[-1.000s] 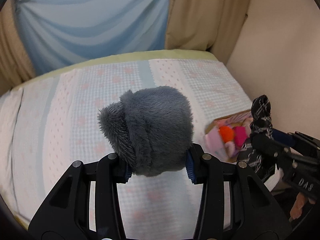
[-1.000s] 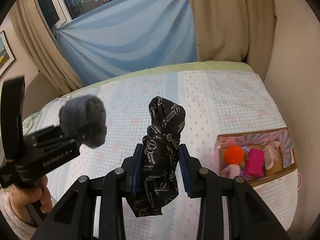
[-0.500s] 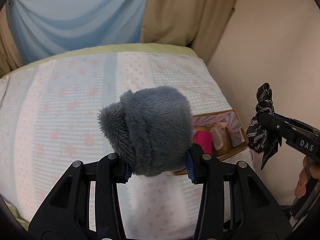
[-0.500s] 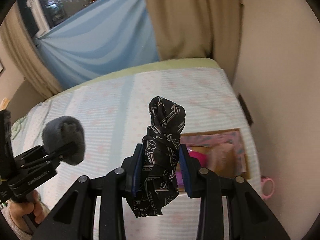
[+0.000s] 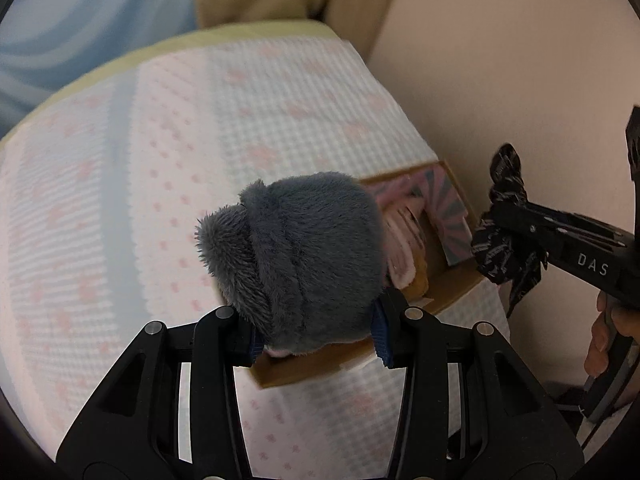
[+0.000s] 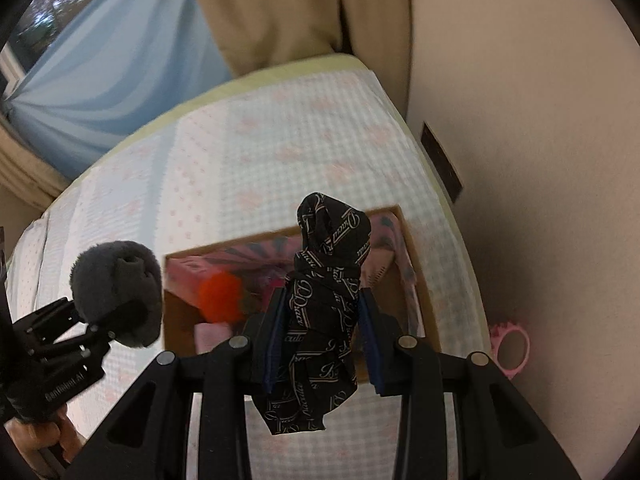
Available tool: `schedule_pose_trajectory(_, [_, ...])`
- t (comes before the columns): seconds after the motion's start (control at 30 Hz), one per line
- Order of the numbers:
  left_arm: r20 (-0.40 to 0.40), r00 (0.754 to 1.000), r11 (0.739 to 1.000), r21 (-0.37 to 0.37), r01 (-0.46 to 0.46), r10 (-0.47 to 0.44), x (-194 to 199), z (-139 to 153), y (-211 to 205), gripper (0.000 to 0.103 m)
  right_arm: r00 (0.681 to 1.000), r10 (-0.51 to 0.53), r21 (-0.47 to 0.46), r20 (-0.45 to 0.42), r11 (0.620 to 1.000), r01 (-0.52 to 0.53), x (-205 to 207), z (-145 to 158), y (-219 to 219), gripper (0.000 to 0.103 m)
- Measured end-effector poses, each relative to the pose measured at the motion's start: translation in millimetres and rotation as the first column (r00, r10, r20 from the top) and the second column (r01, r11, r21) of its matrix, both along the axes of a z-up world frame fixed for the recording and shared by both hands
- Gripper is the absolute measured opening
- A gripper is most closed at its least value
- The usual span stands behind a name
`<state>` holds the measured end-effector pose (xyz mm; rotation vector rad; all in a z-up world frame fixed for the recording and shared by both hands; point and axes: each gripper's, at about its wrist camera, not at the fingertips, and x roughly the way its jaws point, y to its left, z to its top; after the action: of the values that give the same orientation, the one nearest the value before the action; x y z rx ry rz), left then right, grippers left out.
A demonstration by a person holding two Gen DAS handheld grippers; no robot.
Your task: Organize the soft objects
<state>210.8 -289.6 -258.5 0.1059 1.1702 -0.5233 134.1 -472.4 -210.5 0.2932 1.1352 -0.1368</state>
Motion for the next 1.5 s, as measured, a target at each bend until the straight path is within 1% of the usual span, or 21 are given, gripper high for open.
schedule_pose_trajectory(0.13, [-0.049,0.997,0.998,0.036,0.057,-0.055,6,-35,-25,0.038,0.999,0.006,-0.025,-0.054,1.0,-0.007,9,-30,-13,0.032])
schedule_pose_trajectory(0.2, [-0.076,0.995,0.997,0.049,0.062,-0.058,7,-48,-34,0.038,0.997,0.012,-0.036,-0.079,0.999,-0.015,12,-43,-21,0.032])
schedule_pose_trajectory(0.33, [-0.105,0.992,0.993,0.089,0.078,-0.069,7,-69,-44,0.039,0.995,0.028,-0.03,-0.098,0.999,-0.031,17,-57,-27,0.032])
schedule_pose_trajectory(0.37, [-0.108,0.991,0.991,0.1,0.086,-0.075,7,-73,-47,0.04,0.994,0.038,-0.03,-0.103,0.999,-0.041,19,-59,-27,0.032])
schedule_pose_trajectory(0.4, [-0.109,0.991,0.99,0.106,0.088,-0.076,8,-75,-48,0.048,0.993,0.049,-0.031,-0.108,0.998,-0.053,22,-62,-26,0.032])
schedule_pose_trajectory(0.43, [-0.11,0.991,0.99,0.112,0.088,-0.075,8,-75,-49,0.056,0.992,0.058,-0.03,-0.115,0.998,-0.062,24,-64,-25,0.036])
schedule_pose_trajectory(0.47, [-0.104,0.992,0.99,0.117,0.083,-0.071,8,-75,-50,0.08,0.99,0.069,-0.023,-0.127,0.997,-0.072,27,-67,-25,0.041])
schedule_pose_trajectory(0.5, [-0.099,0.993,0.99,0.118,0.081,-0.069,6,-74,-49,0.102,0.988,0.076,-0.015,-0.135,0.997,-0.079,31,-71,-25,0.051])
schedule_pose_trajectory(0.53, [-0.095,0.993,0.989,0.124,0.079,-0.068,4,-72,-47,0.103,0.987,0.083,-0.009,-0.14,0.996,-0.085,33,-74,-25,0.066])
schedule_pose_trajectory(0.57, [-0.086,0.994,0.988,0.138,0.075,-0.064,5,-72,-47,0.103,0.984,0.099,-0.005,-0.151,0.995,-0.101,35,-77,-24,0.076])
schedule_pose_trajectory(0.6, [-0.068,0.996,0.986,0.15,0.073,-0.063,3,-71,-47,0.103,0.982,0.107,-0.005,-0.157,0.994,-0.109,36,-79,-23,0.097])
schedule_pose_trajectory(0.63, [-0.059,0.996,0.985,0.151,0.079,-0.07,2,-71,-45,0.103,0.981,0.109,-0.012,-0.163,0.994,-0.112,38,-80,-21,0.102])
schedule_pose_trajectory(0.73, [-0.064,0.995,0.979,0.185,0.087,-0.076,-2,-72,-40,0.103,0.983,0.105,-0.013,-0.152,0.994,-0.109,36,-77,-18,0.102])
schedule_pose_trajectory(0.8, [-0.075,0.995,0.979,0.188,0.075,-0.062,-4,-71,-32,0.103,0.982,0.107,-0.01,-0.153,0.994,-0.11,34,-73,-14,0.102])
schedule_pose_trajectory(0.9, [-0.083,0.996,0.985,0.168,0.046,-0.032,-6,-59,-19,0.103,0.984,0.109,-0.007,-0.142,0.994,-0.111,32,-60,-5,0.102])
schedule_pose_trajectory(1.17, [-0.018,0.999,0.99,0.14,0.03,-0.028,-14,-13,7,0.103,0.992,0.093,-0.017,-0.081,0.995,-0.095,20,-12,24,0.102])
schedule_pose_trajectory(1.23, [0.018,1.0,0.992,0.126,0.021,-0.023,-17,5,15,0.103,0.993,0.095,-0.028,-0.064,0.995,-0.097,14,4,32,0.102])
schedule_pose_trajectory(1.33, [0.072,0.997,0.997,0.079,-0.005,0.0,-24,39,33,0.103,0.994,0.101,-0.049,-0.041,0.993,-0.103,5,28,46,0.102])
schedule_pose_trajectory(1.43, [0.117,0.993,0.998,0.047,-0.039,0.033,-32,73,55,0.103,0.996,0.09,-0.05,0.004,0.995,-0.09,-8,62,61,0.102])
schedule_pose_trajectory(1.47, [0.129,0.99,0.998,0.039,-0.053,0.048,-34,84,62,0.103,0.995,0.094,-0.059,0.035,0.994,-0.092,-14,80,70,0.102])
schedule_pose_trajectory(1.5, [0.148,0.987,0.997,0.023,-0.07,0.066,-39,99,73,0.103,0.994,0.1,-0.064,0.054,0.993,-0.096,-18,91,75,0.102])
